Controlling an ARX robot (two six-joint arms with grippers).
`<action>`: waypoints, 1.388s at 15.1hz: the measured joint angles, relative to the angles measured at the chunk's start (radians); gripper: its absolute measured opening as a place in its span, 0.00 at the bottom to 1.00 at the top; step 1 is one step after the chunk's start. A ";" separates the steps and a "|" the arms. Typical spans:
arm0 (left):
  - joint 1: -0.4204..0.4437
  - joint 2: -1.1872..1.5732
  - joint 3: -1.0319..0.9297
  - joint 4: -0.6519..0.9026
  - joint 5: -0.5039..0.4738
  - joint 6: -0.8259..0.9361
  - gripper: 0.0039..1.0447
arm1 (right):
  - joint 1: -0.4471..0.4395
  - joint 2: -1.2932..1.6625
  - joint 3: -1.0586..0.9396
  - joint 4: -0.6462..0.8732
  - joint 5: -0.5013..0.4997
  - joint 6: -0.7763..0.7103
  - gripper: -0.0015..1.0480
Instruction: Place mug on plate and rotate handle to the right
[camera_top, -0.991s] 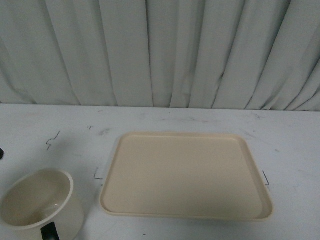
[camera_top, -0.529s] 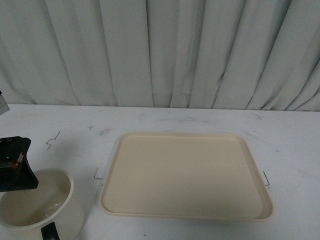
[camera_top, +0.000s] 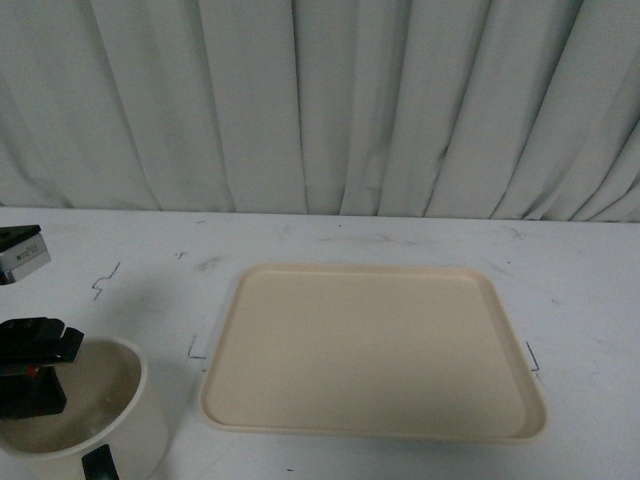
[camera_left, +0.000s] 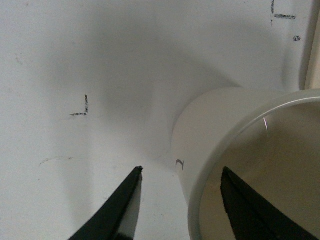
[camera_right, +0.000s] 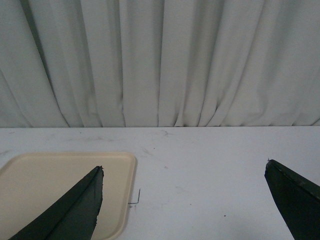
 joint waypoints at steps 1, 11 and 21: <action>0.000 0.000 0.000 -0.005 -0.001 -0.003 0.39 | 0.000 0.000 0.000 0.000 0.000 0.000 0.94; -0.138 0.009 0.311 -0.097 -0.034 0.071 0.02 | 0.000 0.000 0.000 0.000 0.000 0.000 0.94; -0.462 0.415 0.713 -0.248 -0.096 0.096 0.02 | 0.000 0.000 0.000 0.000 0.000 0.000 0.94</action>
